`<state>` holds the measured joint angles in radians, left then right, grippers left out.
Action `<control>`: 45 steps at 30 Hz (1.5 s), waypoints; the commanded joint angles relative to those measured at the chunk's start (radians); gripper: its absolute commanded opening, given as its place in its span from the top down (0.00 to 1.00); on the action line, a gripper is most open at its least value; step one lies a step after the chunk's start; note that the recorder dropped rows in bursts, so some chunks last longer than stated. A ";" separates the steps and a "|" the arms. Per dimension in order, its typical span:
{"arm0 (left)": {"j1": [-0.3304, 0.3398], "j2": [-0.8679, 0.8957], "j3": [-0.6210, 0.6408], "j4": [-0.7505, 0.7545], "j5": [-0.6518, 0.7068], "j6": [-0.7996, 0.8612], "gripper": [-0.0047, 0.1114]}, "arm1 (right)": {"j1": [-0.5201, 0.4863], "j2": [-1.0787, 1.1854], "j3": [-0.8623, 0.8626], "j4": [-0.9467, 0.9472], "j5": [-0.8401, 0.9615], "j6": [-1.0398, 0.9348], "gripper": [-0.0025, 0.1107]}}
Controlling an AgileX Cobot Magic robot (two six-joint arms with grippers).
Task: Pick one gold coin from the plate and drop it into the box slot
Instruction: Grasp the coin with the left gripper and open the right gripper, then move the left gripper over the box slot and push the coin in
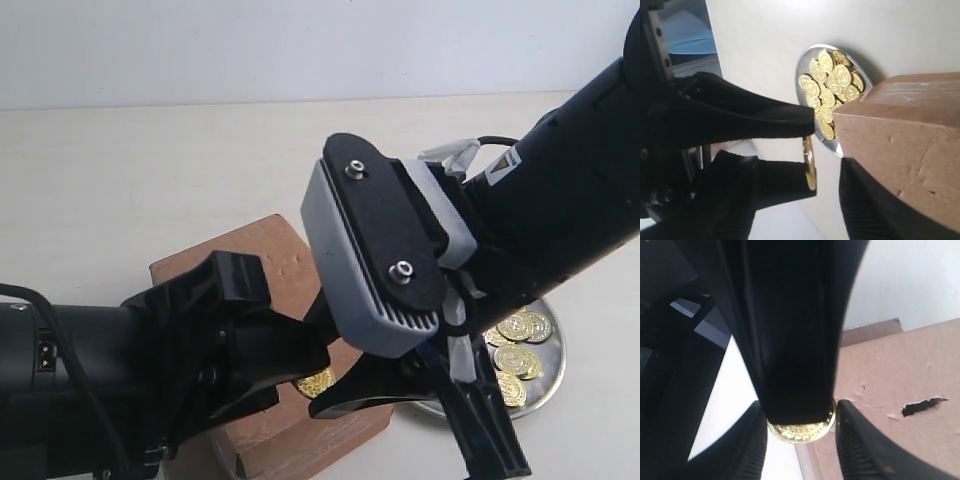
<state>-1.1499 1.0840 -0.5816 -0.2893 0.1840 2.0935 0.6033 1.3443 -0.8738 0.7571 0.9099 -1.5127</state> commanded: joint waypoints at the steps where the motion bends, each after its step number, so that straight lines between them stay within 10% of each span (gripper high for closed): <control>1: -0.007 0.029 -0.039 0.003 0.012 -0.004 0.55 | 0.002 0.000 -0.004 0.024 0.004 -0.002 0.64; 13: -0.007 0.059 -0.049 0.003 0.030 -0.004 0.65 | 0.002 0.000 -0.004 0.023 0.000 -0.002 0.64; 23: -0.007 0.059 -0.049 0.003 0.030 -0.008 0.96 | 0.002 0.000 -0.004 0.023 -0.004 -0.002 0.64; 33: -0.007 0.059 -0.049 0.001 0.030 -0.053 0.96 | 0.002 -0.013 -0.004 -0.025 -0.067 0.003 0.61; 45: 0.117 0.076 -0.120 0.098 0.230 -0.120 0.96 | 0.002 -0.287 -0.004 -0.608 -0.167 0.673 0.43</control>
<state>-1.0829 1.1436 -0.6645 -0.2372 0.3201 2.0011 0.6077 1.1408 -0.8738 0.2125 0.7346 -0.9930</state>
